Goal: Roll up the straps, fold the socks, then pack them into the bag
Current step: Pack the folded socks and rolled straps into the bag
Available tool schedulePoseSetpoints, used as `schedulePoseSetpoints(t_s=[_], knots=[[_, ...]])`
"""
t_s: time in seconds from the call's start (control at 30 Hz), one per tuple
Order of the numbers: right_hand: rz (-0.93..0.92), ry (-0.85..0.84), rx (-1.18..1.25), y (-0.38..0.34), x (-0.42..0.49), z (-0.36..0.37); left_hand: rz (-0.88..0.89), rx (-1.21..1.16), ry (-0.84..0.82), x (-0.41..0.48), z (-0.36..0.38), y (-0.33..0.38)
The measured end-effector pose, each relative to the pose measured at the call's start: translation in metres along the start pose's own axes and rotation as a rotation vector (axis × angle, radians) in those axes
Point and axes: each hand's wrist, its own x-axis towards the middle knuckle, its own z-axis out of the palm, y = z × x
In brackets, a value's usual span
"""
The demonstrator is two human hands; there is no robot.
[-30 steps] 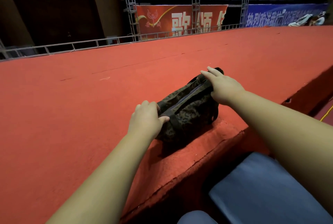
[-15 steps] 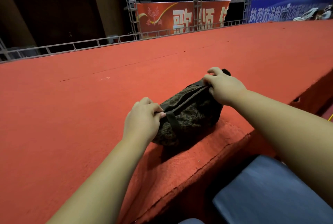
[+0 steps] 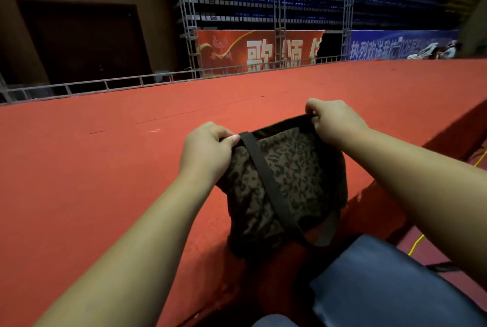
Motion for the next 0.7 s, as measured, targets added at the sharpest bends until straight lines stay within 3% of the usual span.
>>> schedulePoseSetpoints(t_s=[0.23, 0.57, 0.7], knots=[[0.005, -0.016, 0.021, 0.03, -0.024, -0.052, -0.121, -0.185, -0.121, -0.019, -0.004, 0.04], [0.111, -0.05, -0.086, 0.091, -0.069, -0.095, -0.069, -0.268, -0.332, -0.049, 0.036, 0.101], [0.149, -0.152, -0.196, 0.118, -0.095, -0.089, -0.09, -0.282, -0.437, -0.074, 0.069, 0.114]])
